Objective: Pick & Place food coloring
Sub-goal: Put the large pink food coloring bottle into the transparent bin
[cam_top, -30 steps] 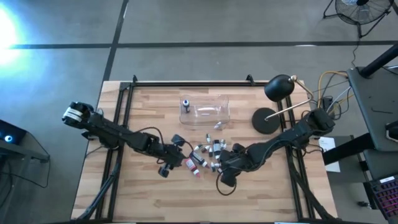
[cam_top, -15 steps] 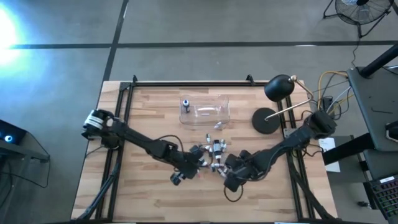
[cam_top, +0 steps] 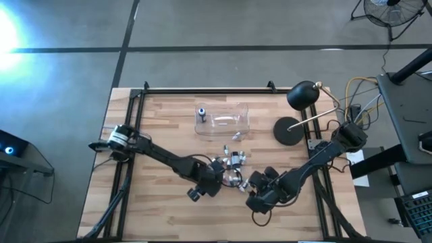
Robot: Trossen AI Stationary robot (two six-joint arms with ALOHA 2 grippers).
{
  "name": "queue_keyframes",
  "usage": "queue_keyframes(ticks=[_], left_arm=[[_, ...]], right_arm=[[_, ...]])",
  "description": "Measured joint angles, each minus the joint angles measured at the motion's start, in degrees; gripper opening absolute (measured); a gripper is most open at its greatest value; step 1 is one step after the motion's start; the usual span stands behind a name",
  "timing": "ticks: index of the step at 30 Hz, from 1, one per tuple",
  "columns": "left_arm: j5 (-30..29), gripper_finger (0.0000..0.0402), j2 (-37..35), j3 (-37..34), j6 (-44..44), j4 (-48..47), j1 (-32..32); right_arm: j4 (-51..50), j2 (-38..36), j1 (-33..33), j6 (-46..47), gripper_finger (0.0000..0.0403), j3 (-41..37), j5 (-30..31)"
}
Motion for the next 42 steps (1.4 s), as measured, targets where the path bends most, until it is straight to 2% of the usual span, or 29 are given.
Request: queue_keyframes(ticks=[5,9,14,18,21,26,34,36,38,42], left_arm=[[-1.1,0.0136,0.3,0.1,0.1,-1.5,0.0],[-2.7,0.011,0.2,0.5,-0.4,-2.2,0.0],[-3.8,0.0096,0.2,2.8,-3.9,-4.8,0.1],[-7.9,0.0096,-1.3,5.6,-9.4,-7.7,0.1],[-12.2,0.0096,-5.1,6.8,-19.5,-6.9,0.2],[-25.8,0.0095,-14.2,2.2,-44.3,-1.0,-0.6],[-60.3,0.0095,-28.1,-16.4,-78.2,7.6,-9.4],[-67.7,0.0095,-29.7,-20.7,-82.9,10.1,-11.4],[-72.4,0.0095,-30.6,-24.5,-86.2,12.4,-12.4],[-76.1,0.0101,-29.9,-30.0,-89.0,14.9,-12.0]], right_arm=[[0.0,0.0,0.0,-0.2,0.0215,0.0,0.9],[0.0,0.0,0.0,-1.0,0.0215,-0.2,0.9],[-0.4,-0.1,0.0,-1.7,0.0215,-0.4,2.4],[-0.9,-1.2,0.0,-1.6,0.0214,-0.5,6.3],[-1.8,-2.5,-0.3,-0.3,0.0214,-1.1,9.4],[-0.9,-4.9,-0.5,4.3,0.0214,-4.0,12.8],[0.6,-8.4,-0.7,8.8,0.0214,-9.5,15.7],[0.7,-8.8,-1.0,8.8,0.0214,-10.1,15.8],[0.8,-9.0,-1.5,8.5,0.0214,-10.4,15.8],[0.7,-9.1,-2.9,8.3,0.0214,-10.8,15.4]])
